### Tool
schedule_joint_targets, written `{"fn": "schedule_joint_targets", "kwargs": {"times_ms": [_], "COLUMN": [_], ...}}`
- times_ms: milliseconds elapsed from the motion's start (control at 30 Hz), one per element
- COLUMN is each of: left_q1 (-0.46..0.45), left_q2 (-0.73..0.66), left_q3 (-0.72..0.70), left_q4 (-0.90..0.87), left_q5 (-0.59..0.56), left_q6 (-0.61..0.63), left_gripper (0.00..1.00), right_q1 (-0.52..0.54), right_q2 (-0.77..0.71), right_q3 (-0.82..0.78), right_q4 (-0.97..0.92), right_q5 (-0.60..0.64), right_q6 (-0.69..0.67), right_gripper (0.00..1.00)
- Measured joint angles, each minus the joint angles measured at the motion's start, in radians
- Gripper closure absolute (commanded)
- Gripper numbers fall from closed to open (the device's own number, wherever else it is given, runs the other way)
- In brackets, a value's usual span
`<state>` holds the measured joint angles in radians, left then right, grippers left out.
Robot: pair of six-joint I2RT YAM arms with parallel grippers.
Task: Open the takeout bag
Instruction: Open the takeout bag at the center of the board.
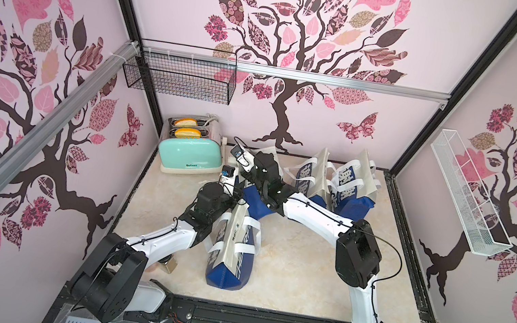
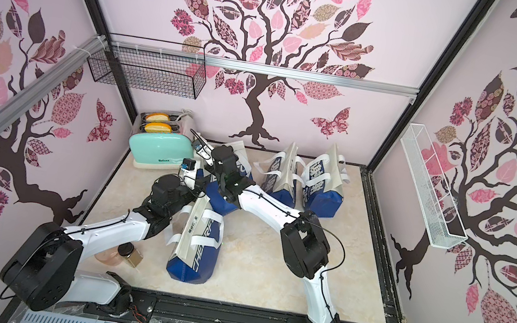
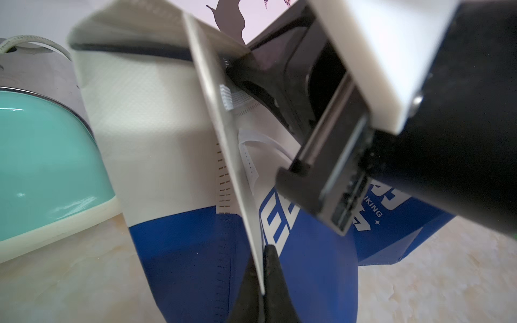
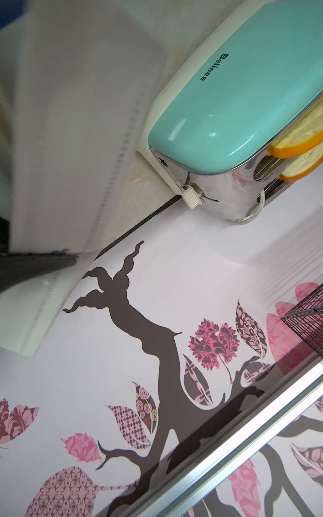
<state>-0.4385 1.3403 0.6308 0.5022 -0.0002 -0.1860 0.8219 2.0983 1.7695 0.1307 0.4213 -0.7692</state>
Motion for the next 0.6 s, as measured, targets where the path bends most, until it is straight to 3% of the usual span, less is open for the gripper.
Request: {"fn": "schedule_joint_targets", "kwargs": {"times_ms": [233, 600], "left_q1": [0.002, 0.035], "left_q2": [0.040, 0.124], "left_q3": [0.016, 0.117], "left_q4": [0.014, -0.056], "left_q5": [-0.079, -0.224], "left_q6": [-0.027, -0.129], "left_gripper": [1.00, 1.00], "right_q1": [-0.002, 0.018], "right_q2": [-0.029, -0.029], "right_q3": [0.007, 0.112], "right_q4": [-0.054, -0.220], "right_q5": [0.035, 0.075], "right_q6": [-0.066, -0.324], "right_gripper": [1.00, 1.00]}}
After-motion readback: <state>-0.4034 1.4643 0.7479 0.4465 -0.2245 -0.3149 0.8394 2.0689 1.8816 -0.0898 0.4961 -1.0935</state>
